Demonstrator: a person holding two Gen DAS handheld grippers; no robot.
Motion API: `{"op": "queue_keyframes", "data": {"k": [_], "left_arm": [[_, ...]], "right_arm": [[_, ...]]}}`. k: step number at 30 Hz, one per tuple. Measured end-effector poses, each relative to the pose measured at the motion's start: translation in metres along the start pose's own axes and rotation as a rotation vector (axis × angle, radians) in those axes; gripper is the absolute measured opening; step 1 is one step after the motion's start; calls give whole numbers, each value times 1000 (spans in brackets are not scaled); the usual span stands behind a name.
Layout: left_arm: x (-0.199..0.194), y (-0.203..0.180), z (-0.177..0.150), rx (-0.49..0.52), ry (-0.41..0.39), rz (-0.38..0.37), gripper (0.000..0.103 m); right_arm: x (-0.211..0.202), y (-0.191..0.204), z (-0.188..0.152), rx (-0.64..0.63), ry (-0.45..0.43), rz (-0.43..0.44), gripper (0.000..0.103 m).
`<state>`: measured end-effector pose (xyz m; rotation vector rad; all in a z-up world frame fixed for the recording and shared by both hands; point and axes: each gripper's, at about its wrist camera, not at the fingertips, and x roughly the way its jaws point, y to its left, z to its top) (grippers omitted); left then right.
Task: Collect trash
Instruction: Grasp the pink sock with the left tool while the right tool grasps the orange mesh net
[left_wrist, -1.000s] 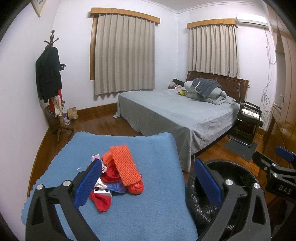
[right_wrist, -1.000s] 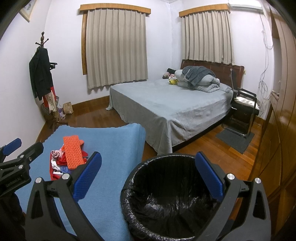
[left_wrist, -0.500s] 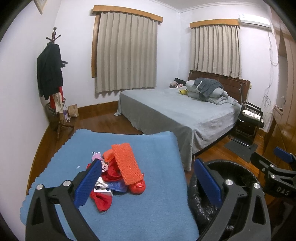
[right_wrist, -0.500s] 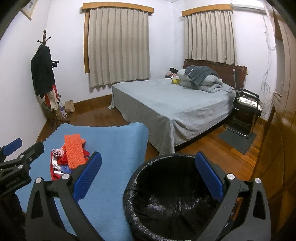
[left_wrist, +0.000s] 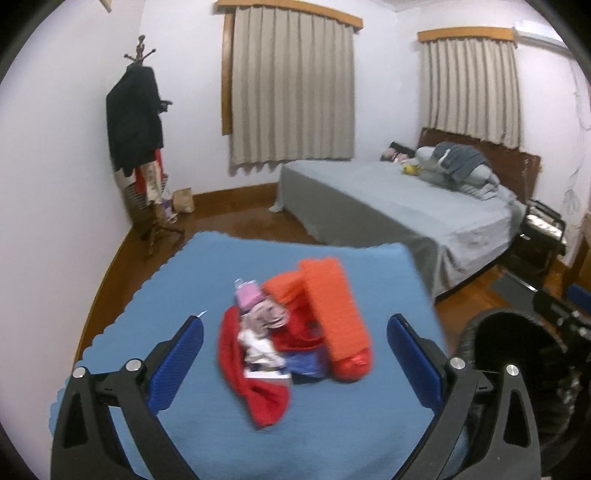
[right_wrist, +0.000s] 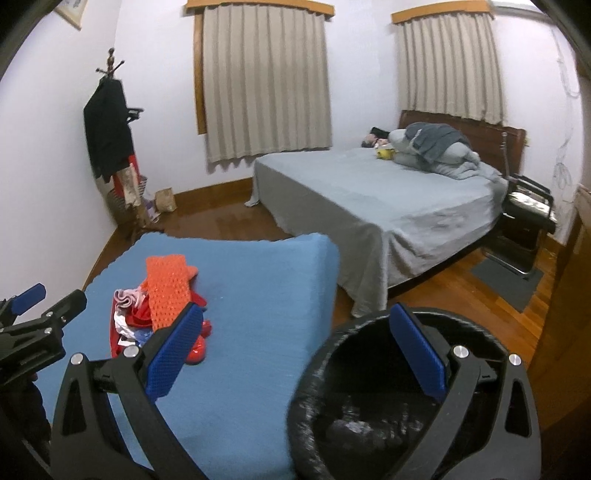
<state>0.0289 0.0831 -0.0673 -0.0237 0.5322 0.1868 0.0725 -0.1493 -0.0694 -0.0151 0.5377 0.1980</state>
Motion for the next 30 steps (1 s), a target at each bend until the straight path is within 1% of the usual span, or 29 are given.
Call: {"op": "queue_keyframes", "data": {"k": [3,4,6,7,12,16,19,21,22,23,24,25,26,27,30], "left_arm": [[18,12,-12,3,20,33,96],[26,15,-17,8,31,41,95],[37,18,-24,18,34,52,89],[45,21,-25,20,37,54,88],[72,26,-26,0,38,35,81],[98,29,-20,-7,42,13,76],[109,30,-17,-13,40,-11,73],[118,31,-17,-11,46,-25,64],[122,33,-15,-15,52,-36,61],[125,34,-16,-20,59,-52,54],[131,35,-16,-26,64,-70,44],[134,35,-16,-28,71,-89,38],[137,33,-16,-24,72,-90,36],[137,32,-17,-13,67,-90,31],[136,36,-16,-29,53,-107,24]], "right_arm": [[21,10,-4,-14,19,19,98],[30,11,-5,-17,31,25,98],[46,17,-9,-15,56,38,98],[52,18,-10,-14,63,43,98],[82,29,-8,-21,93,53,98],[98,39,-3,-34,98,62,98],[109,44,1,-39,107,66,98],[116,49,3,-38,109,73,98],[118,51,4,-41,109,75,98],[120,53,5,-46,110,78,98],[122,57,4,-56,112,84,98],[124,60,3,-63,114,87,98],[125,62,2,-70,116,91,98],[127,67,1,-78,123,100,97],[134,76,0,-91,140,127,91]]}}
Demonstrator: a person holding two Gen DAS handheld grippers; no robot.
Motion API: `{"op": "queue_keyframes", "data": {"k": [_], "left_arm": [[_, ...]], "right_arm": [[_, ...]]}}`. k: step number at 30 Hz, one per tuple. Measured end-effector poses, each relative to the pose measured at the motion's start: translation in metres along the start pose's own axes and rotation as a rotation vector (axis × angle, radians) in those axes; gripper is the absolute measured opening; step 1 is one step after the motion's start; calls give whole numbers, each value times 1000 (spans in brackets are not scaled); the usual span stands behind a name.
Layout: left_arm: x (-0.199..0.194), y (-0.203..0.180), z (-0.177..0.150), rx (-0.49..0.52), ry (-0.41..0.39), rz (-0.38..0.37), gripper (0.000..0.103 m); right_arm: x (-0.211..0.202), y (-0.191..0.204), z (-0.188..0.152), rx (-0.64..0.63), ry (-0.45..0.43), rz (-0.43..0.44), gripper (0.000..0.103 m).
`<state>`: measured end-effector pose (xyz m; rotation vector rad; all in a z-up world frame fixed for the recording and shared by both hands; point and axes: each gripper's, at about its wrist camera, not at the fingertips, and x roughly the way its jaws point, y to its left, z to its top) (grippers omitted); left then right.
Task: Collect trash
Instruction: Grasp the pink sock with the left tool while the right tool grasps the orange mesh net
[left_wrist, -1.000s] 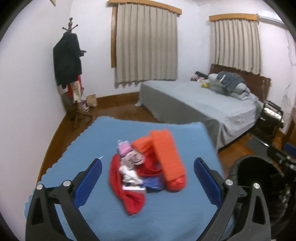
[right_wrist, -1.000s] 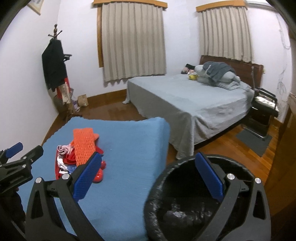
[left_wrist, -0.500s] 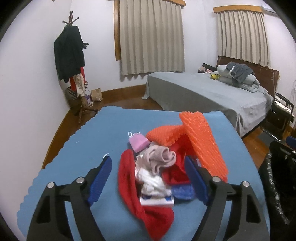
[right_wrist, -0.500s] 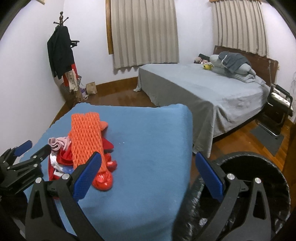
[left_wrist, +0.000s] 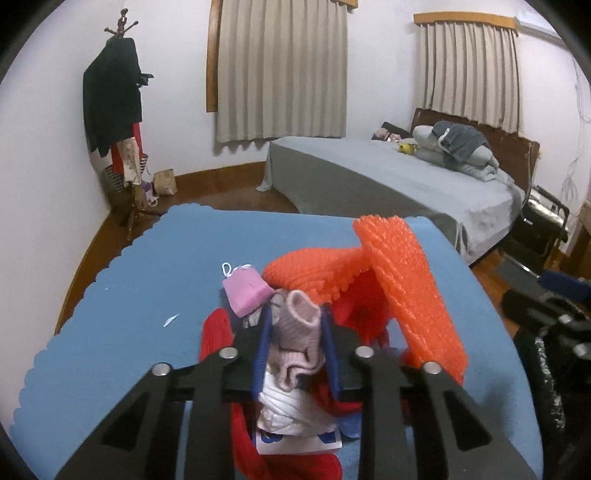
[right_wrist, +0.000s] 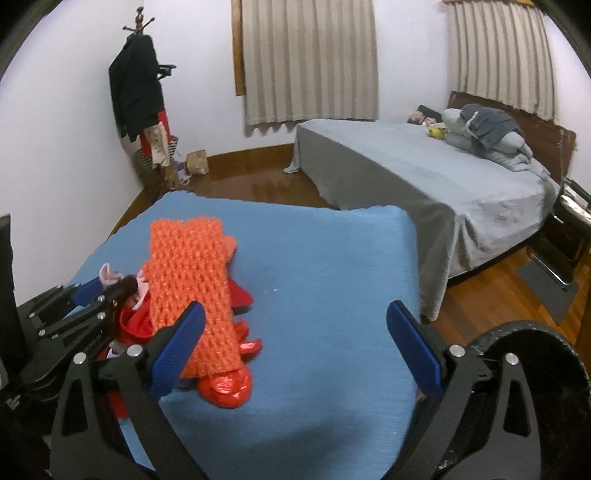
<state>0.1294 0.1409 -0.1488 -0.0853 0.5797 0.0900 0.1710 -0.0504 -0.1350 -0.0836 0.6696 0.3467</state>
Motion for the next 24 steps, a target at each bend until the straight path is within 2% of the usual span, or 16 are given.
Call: {"op": "queue_keyframes", "data": {"k": [3,9,14,17,18,20,21,23,24], "left_arm": [[-3,6,4,-18,-12,-1,21],[-19,20,5,-52,-35,17,19],[-24,25,1,-59,-27,29,19],[-22,27,-2,-63,-17,31,18],[-21,27,-2,-62,-14,29,18],[-21,26,-1,-58,-13,28,18],[-21,26,-2,-57,-12,27,18],[-19,25,-2,-53,-7,29,19],[-19,25,-1,-49,-5,32,20]], "right_arm": [[7,7,1,-6,22,40,83],[17,35,1,-54,36,92,83],[34,46,1,-65,72,103,85],[42,49,-2,-60,96,121,83],[45,49,-2,-59,109,141,79],[52,44,0,-51,141,215,48],[54,42,1,-37,163,268,41],[53,40,2,-32,174,296,16],[50,39,4,-32,170,305,12]]}}
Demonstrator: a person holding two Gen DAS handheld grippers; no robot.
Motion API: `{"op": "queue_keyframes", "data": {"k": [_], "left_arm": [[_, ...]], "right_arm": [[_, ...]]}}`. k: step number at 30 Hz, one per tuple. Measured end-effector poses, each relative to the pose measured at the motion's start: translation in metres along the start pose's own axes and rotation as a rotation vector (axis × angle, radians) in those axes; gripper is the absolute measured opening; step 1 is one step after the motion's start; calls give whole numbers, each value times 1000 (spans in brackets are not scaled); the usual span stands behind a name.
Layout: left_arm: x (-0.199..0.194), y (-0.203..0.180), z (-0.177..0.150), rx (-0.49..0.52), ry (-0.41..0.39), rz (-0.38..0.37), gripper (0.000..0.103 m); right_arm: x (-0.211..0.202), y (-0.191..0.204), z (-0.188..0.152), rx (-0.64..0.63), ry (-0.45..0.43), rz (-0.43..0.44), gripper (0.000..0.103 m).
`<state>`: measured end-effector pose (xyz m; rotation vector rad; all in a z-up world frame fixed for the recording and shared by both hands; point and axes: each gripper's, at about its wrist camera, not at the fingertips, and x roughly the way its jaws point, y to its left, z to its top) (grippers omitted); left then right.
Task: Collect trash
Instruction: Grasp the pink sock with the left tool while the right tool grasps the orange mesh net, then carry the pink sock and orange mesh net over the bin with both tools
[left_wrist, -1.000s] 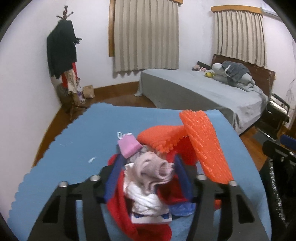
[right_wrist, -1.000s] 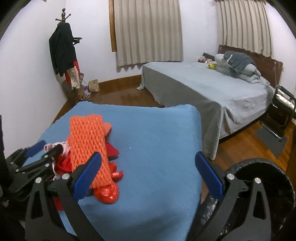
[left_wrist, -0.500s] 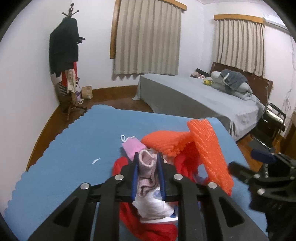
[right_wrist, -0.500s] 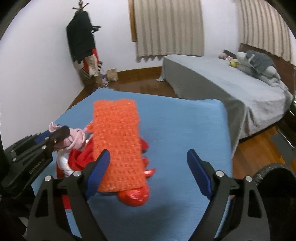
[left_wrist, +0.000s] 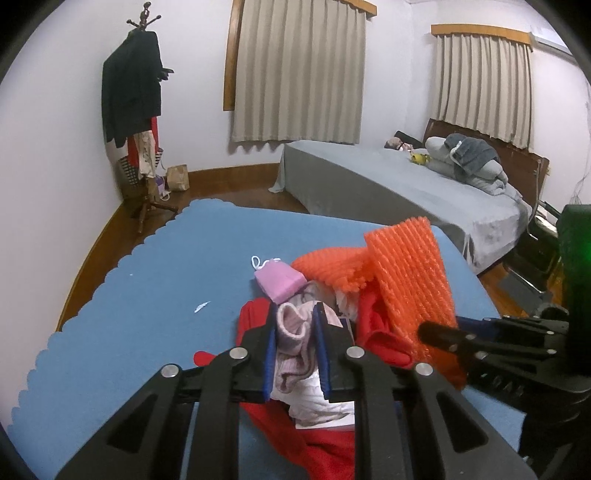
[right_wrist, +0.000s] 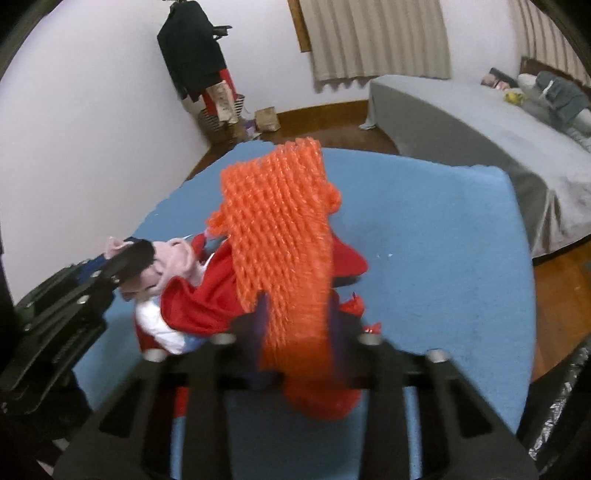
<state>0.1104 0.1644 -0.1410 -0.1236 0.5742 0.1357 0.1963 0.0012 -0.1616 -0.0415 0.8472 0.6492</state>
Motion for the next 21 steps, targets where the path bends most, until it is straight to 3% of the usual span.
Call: {"op": "queue_keyframes", "data": {"k": [7,13,21], "left_arm": [[5,-3,-4,17,19,0,37],[10,0,-4,8,28,12,29],[-16,-3,10,4,-61,13,27]], "right_arm": [[-20,0,2,-20,-41,0,11],[-36,-4,1,-9,-69,-8,11],[-70,-9,3,14,-138,6,11]]}}
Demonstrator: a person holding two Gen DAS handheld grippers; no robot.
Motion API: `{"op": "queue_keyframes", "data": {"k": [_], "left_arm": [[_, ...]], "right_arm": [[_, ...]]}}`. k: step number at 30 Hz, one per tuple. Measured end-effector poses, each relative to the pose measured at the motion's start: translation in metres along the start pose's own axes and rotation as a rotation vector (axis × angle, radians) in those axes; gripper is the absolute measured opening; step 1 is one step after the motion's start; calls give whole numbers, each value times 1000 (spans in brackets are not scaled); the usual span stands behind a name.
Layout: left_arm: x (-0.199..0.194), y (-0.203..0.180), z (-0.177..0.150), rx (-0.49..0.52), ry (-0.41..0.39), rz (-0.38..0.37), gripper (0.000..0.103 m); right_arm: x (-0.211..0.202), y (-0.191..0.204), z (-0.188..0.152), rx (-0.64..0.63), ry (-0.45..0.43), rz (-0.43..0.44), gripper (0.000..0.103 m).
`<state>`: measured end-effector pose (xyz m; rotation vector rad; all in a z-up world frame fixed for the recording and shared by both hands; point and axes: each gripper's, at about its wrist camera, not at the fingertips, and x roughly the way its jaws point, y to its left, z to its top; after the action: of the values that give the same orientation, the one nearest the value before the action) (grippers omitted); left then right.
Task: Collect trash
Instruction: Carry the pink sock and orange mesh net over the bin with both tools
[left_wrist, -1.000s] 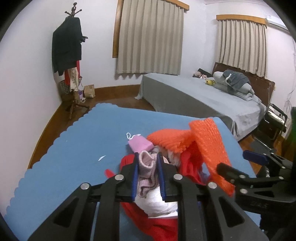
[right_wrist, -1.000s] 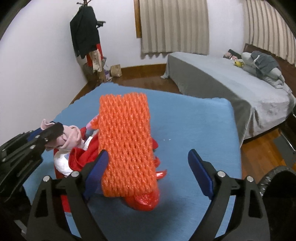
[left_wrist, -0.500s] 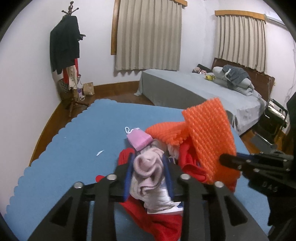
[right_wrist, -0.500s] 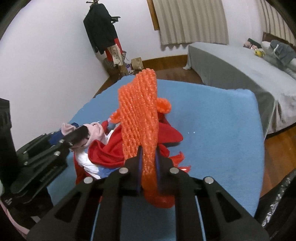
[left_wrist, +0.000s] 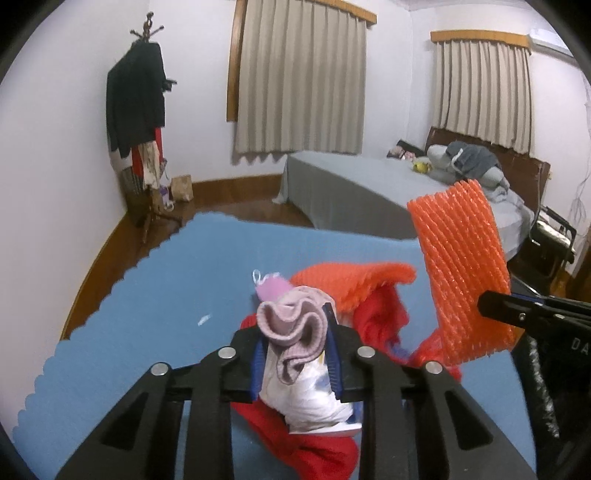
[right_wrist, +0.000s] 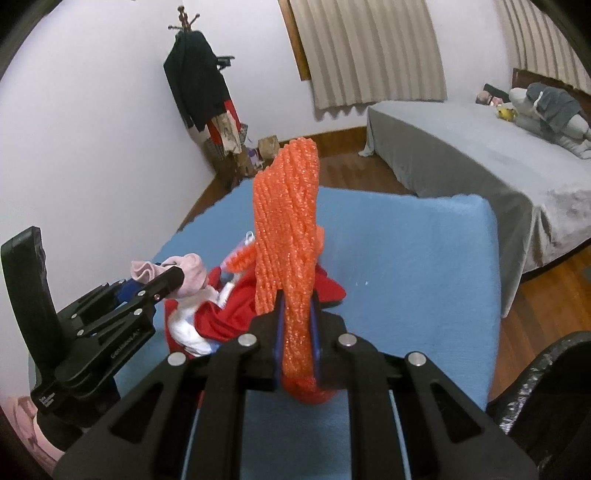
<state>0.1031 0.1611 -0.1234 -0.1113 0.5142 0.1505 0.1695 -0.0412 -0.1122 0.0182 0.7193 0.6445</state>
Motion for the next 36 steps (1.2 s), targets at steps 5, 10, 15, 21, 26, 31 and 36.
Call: {"op": "queue_keyframes", "data": {"k": [5,10,15,21,26,31,36], "left_arm": [[-19,-14,17,29,-54,-20,27],[-34,-36,29,39,-82,-64,27],[-42,-60,32,46,-79,-128,27],[-48,-97,26,70,-65,-214,27],[-49,-134,20,107,-48,-301,27],[-52,-171,12,138,-24,-390,27],[-56,-209,2,178,3,-472,27]], "right_arm": [[-24,-6,5,16,-42,-1,11],[-50,-16,3,36,-68,-22,11],[-78,-30,-8,58,-83,-65,11],[-107,-59,-27,111,-76,-151,11],[-129,-89,-52,177,-65,-245,11],[-155,-121,-81,244,-60,-351,11],[-176,-146,-103,300,-47,-433,11]]}}
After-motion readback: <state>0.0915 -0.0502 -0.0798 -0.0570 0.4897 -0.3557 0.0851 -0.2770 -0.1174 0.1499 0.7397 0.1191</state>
